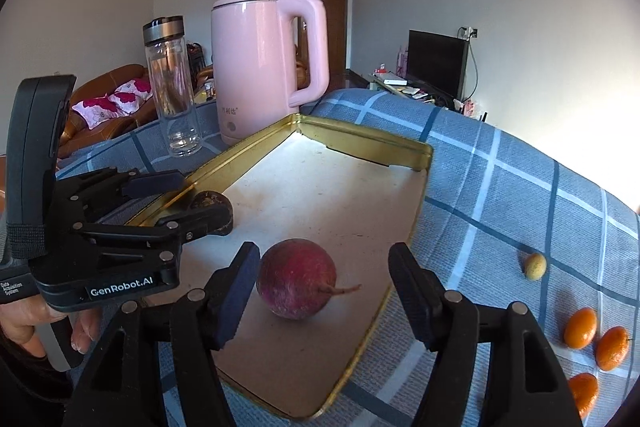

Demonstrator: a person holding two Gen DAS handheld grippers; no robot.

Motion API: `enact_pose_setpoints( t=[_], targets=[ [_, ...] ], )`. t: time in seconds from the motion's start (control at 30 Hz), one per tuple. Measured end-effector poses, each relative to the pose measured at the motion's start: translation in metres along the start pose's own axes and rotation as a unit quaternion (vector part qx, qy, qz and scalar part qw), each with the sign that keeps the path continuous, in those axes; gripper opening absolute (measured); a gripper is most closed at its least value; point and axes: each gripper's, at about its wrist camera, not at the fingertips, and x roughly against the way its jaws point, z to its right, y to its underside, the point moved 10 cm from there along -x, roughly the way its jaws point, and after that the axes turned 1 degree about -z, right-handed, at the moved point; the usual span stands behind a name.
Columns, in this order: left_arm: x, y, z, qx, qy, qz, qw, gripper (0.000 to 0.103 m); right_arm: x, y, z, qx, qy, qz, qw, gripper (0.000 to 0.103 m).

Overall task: Organize fruits
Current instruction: 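Release the mangosteen and beet into the tray from both grippers, then grasp another mangosteen with the right gripper while the left grasps the pale pear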

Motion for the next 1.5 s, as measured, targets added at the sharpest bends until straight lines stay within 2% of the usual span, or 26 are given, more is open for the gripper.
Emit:
enact_pose_setpoints(
  t=[0.17,0.33,0.47,0.57,0.7,0.73,0.8,1.0,1.07,1.17,1.27,1.4,1.5],
  targets=[
    [0.024,-0.004,0.026,-0.012,0.024,0.030,0.9992,0.075,0.049,0.021,0.032,-0.018,0.039,0.021,0.999,0.068],
    [0.041,0.000,0.064,-0.033,0.059,0.043,0.9968,0.077,0.096,0.060,0.079,-0.091,0.075,0.034,0.992,0.068],
    [0.051,0.008,0.098,-0.053,0.091,0.045,0.9935,0.080,0.114,0.097,0.093,-0.116,0.090,0.019,0.989,0.068],
    [0.054,0.018,0.124,-0.074,0.107,0.041,0.9906,0.081,0.113,0.119,0.088,-0.120,0.080,0.002,0.990,0.068],
    [0.056,0.031,0.151,-0.106,0.117,0.033,0.9868,0.081,0.111,0.119,0.079,-0.096,0.077,-0.004,0.992,0.065],
    [0.056,0.033,0.154,-0.111,0.119,0.032,0.9862,0.081,0.107,0.123,0.079,-0.093,0.080,-0.017,0.992,0.065],
    [0.057,0.035,0.159,-0.116,0.118,0.031,0.9856,0.081,0.101,0.126,0.078,-0.095,0.064,-0.032,0.993,0.055],
    [0.058,0.043,0.170,-0.127,0.126,0.026,0.9836,0.081,0.083,0.138,0.075,-0.109,0.025,-0.087,0.990,0.053],
    [0.057,0.045,0.175,-0.132,0.128,0.025,0.9826,0.081,0.084,0.138,0.076,-0.109,0.035,-0.081,0.990,0.044],
    [0.057,0.047,0.180,-0.137,0.131,0.023,0.9815,0.081,0.091,0.135,0.076,-0.105,0.043,-0.059,0.992,0.044],
    [0.057,0.050,0.188,-0.145,0.141,0.017,0.9792,0.081,0.104,0.130,0.083,-0.119,0.061,-0.020,0.991,0.044],
    [0.057,0.055,0.206,-0.168,0.155,0.008,0.9735,0.081,0.122,0.127,0.100,-0.152,0.098,0.023,0.983,0.044],
    [0.054,0.062,0.220,-0.185,0.167,-0.008,0.9685,0.080,0.128,0.127,0.111,-0.172,0.116,0.035,0.978,0.044]
  ],
)
